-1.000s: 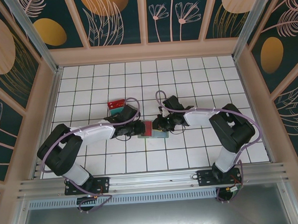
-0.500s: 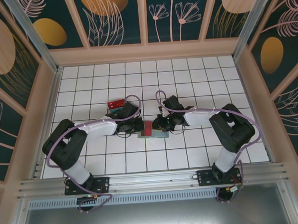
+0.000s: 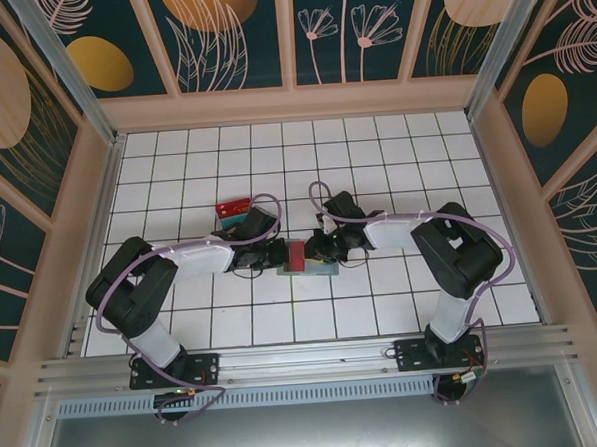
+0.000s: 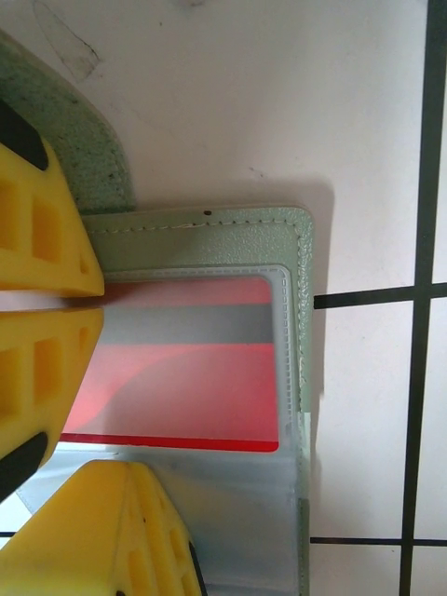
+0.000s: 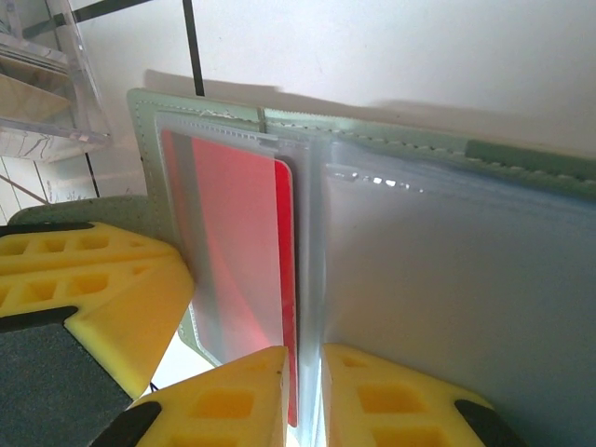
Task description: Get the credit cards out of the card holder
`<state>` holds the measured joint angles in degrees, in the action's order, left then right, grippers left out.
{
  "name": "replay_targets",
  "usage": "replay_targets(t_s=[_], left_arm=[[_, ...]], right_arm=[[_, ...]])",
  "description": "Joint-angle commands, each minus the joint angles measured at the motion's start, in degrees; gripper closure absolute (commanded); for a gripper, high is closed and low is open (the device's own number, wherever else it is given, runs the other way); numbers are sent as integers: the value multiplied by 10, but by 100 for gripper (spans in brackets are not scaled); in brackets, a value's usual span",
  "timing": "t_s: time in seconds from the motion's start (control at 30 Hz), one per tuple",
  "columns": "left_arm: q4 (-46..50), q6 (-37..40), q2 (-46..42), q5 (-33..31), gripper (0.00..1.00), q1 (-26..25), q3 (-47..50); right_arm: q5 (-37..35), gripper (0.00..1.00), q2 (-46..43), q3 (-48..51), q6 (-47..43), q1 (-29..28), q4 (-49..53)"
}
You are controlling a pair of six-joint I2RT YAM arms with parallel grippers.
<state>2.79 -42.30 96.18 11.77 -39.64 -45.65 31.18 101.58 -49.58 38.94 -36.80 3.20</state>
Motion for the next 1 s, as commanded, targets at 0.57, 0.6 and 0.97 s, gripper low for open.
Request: replay_targets(t_s=[0.57,0.6,0.97], left_arm=[[-12,-16,16,28,87,-2,13],[-11,-15,17,26,88,-2,12],[-2,-12,17,17,89,-1,14]], right_arm=[[18,89,30,-5,-2,1,-13],[17,90,27,-3,-1,1,-13],[25,83,-6,25,4,11,-34]])
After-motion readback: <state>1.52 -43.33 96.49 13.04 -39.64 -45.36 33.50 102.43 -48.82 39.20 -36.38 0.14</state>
